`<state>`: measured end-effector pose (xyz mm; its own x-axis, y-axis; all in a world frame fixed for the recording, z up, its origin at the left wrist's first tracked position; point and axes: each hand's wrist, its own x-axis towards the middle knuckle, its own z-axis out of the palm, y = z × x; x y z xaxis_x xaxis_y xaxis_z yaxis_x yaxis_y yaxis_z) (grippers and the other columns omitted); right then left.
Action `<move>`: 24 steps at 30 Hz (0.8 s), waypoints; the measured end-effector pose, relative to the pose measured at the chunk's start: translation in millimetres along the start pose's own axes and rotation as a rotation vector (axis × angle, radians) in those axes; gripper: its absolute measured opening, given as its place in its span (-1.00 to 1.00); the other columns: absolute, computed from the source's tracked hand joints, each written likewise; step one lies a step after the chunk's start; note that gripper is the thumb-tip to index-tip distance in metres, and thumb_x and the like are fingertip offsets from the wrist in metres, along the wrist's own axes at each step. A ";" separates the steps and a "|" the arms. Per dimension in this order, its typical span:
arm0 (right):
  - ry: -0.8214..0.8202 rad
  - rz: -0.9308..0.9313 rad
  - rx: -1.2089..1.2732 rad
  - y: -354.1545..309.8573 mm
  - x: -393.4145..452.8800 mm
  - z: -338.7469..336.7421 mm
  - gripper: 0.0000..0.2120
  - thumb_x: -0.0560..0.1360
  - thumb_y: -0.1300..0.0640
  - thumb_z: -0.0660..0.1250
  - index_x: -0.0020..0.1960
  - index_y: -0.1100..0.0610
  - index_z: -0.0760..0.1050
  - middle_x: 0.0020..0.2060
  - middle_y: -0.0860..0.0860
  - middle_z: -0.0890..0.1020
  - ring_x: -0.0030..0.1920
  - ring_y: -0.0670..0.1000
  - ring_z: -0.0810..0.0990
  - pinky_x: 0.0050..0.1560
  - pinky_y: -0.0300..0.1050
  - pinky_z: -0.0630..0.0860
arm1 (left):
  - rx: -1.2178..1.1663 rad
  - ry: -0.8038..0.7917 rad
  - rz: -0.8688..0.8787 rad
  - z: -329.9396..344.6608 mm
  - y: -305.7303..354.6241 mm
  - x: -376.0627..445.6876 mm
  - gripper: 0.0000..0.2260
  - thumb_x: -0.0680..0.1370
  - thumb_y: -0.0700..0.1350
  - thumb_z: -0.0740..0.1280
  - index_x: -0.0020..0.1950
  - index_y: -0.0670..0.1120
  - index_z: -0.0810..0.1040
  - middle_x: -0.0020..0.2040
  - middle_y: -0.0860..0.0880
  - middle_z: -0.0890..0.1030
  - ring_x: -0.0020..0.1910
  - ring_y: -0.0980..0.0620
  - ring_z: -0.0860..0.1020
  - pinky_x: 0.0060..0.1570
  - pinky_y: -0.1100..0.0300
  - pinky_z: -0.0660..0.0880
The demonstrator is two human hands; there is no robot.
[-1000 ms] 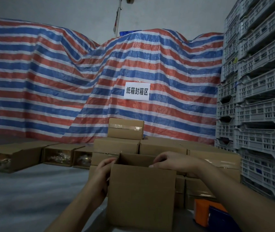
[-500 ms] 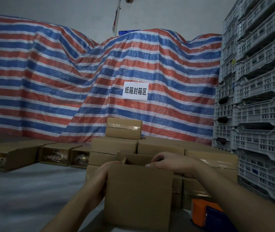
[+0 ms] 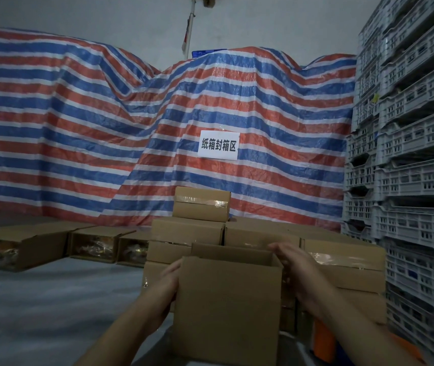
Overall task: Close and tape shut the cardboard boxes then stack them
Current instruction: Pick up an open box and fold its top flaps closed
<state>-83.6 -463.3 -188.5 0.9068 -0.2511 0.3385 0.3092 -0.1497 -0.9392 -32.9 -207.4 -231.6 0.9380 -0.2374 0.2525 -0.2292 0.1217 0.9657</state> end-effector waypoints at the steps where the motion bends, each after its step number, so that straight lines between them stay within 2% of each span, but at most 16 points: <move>1: 0.025 -0.019 0.036 7.0 -4.4 -0.8 -0.78 0.66 0.08 0.23 0.10 0.01 0.66 0.08 0.08 0.69 0.05 0.11 0.64 -0.13 -0.06 0.52 | -0.007 -0.009 0.005 0.7 1.2 -1.2 -0.73 0.59 0.04 0.21 0.18 -0.02 0.60 0.02 -0.19 0.69 0.09 -0.22 0.62 0.19 -0.15 0.51; 5: 0.043 -0.044 0.191 23.6 -13.4 5.0 -0.80 0.58 0.12 0.32 0.04 -0.09 0.70 -0.04 -0.07 0.74 -0.03 0.02 0.70 -0.20 -0.10 0.59 | -0.030 -0.041 0.018 3.1 2.2 -4.5 -0.68 0.51 0.12 0.26 0.18 0.03 0.60 0.04 -0.16 0.69 0.09 -0.18 0.63 0.25 -0.15 0.47; 7: 0.009 -0.014 0.179 28.7 -12.7 11.2 -0.81 0.52 0.15 0.36 0.04 -0.05 0.70 -0.10 -0.03 0.75 -0.13 0.01 0.73 -0.31 -0.16 0.60 | -0.045 -0.028 0.015 4.9 0.9 -4.2 -0.73 0.59 0.08 0.24 0.21 0.03 0.58 0.04 -0.16 0.69 0.11 -0.19 0.62 0.29 -0.17 0.44; 9: -0.024 0.038 0.148 34.5 -11.2 16.1 -0.80 0.58 0.21 0.31 0.00 0.00 0.69 -0.12 0.05 0.75 -0.20 0.05 0.73 -0.36 -0.16 0.58 | -0.060 -0.011 0.011 5.9 0.6 -4.3 -0.75 0.61 0.05 0.23 0.22 0.04 0.58 0.03 -0.17 0.69 0.11 -0.20 0.62 0.29 -0.16 0.44; 11: -0.056 0.062 0.116 40.0 -9.4 17.6 -0.67 0.64 0.23 0.23 -0.12 0.03 0.72 -0.16 0.09 0.75 -0.23 0.04 0.73 -0.32 -0.14 0.56 | -0.065 -0.003 0.013 5.9 0.1 -4.6 -0.75 0.61 0.02 0.23 0.21 0.00 0.58 0.02 -0.18 0.69 0.12 -0.22 0.61 0.28 -0.16 0.45; 13: -0.080 0.052 0.075 43.7 -9.7 17.7 -0.58 0.65 0.20 0.18 -0.20 -0.03 0.73 -0.21 0.07 0.75 -0.26 0.00 0.73 -0.23 -0.10 0.51 | -0.055 0.009 0.005 5.3 -1.6 -4.5 -0.73 0.62 -0.01 0.20 0.23 -0.07 0.56 0.04 -0.20 0.68 0.13 -0.24 0.60 0.26 -0.14 0.47; 19: -0.054 0.001 0.030 49.5 -6.0 14.2 -0.57 0.66 0.16 0.16 -0.18 -0.08 0.73 -0.20 0.07 0.75 -0.24 0.00 0.73 -0.18 -0.07 0.50 | -0.090 -0.004 0.012 3.2 -4.7 -5.4 -0.70 0.53 -0.01 0.29 0.21 -0.10 0.56 0.07 -0.24 0.66 0.15 -0.28 0.58 0.26 -0.19 0.46; 21: -0.050 -0.005 0.024 49.3 -5.4 13.7 -0.57 0.66 0.14 0.16 -0.20 -0.08 0.73 -0.22 0.07 0.75 -0.24 0.00 0.73 -0.17 -0.06 0.50 | -0.108 -0.005 0.031 3.2 -7.2 -5.4 -0.65 0.48 -0.01 0.32 0.22 -0.11 0.57 0.05 -0.24 0.66 0.11 -0.26 0.60 0.19 -0.15 0.50; 24: -0.034 -0.009 0.019 51.7 -3.6 12.5 -0.57 0.65 0.12 0.17 -0.23 -0.09 0.72 -0.25 0.05 0.74 -0.27 -0.02 0.72 -0.15 -0.04 0.48 | -0.114 0.053 0.059 10.0 -11.0 -3.8 -0.66 0.49 0.05 0.30 0.16 -0.11 0.59 -0.06 -0.18 0.70 -0.07 -0.12 0.67 -0.10 0.03 0.57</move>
<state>-67.3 -458.2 -239.0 0.9132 -0.2169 0.3449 0.3222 -0.1338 -0.9372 -36.5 -217.6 -242.6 0.9369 -0.1757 0.3021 -0.2562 0.2430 0.9356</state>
